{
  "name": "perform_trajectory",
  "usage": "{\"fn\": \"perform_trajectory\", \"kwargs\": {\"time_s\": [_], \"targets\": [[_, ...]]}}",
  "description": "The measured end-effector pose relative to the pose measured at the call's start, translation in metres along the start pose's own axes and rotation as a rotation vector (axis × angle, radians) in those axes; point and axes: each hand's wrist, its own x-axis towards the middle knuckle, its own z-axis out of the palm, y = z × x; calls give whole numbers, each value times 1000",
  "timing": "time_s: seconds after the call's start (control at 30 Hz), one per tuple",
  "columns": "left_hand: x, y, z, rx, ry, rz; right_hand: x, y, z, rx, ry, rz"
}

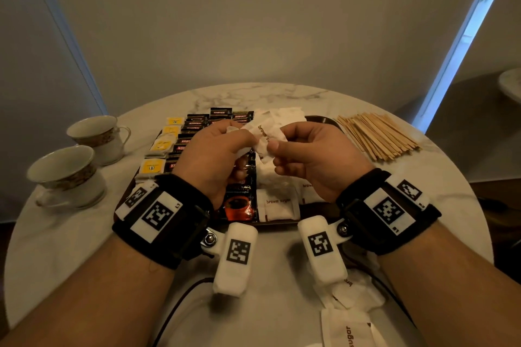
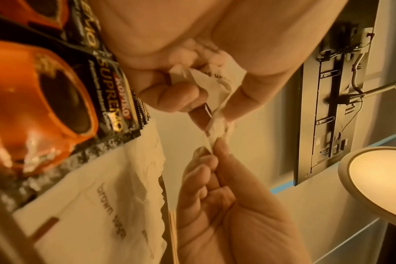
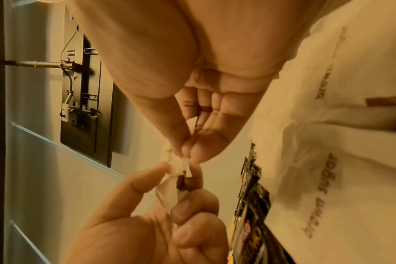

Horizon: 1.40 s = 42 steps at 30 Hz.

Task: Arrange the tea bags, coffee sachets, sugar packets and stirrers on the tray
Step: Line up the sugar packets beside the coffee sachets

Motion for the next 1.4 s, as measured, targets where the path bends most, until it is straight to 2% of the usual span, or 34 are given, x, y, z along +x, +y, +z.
{"fn": "perform_trajectory", "kwargs": {"time_s": [0.17, 0.33, 0.5, 0.73, 0.9, 1.1, 1.4], "targets": [[1, -6, -1, 95, 11, 99, 1, -2, 1, 9, 63, 46], [3, -5, 0, 25, 56, 77, -3, -3, 2, 23, 24, 28], [3, -4, 0, 19, 54, 123, -9, -10, 1, -54, 15, 35], [1, -7, 4, 56, 15, 98, -23, -6, -17, -228, 186, 45], [4, -5, 1, -11, 55, 38, -37, -5, -34, -309, 351, 181], [4, -3, 0, -60, 91, 16, -44, -8, -38, -482, 314, 357], [3, -1, 0, -58, 106, 3, -42, -7, -38, -553, 306, 380]]}}
